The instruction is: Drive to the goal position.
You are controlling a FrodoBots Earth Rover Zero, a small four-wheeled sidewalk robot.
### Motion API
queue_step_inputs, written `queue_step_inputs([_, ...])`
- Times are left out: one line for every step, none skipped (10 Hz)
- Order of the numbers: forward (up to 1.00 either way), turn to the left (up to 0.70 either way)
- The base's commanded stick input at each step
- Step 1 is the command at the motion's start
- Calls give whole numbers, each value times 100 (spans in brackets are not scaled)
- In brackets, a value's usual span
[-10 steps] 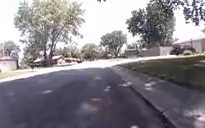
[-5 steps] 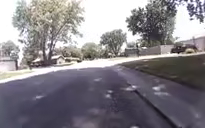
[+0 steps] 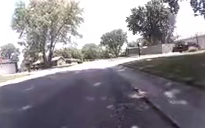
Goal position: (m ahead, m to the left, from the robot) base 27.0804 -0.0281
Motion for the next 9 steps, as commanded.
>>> queue_step_inputs([70,0])
queue_step_inputs([70,0])
queue_step_inputs([70,0])
queue_step_inputs([70,0])
queue_step_inputs([70,0])
queue_step_inputs([70,0])
queue_step_inputs([70,0])
queue_step_inputs([70,0])
queue_step_inputs([70,0])
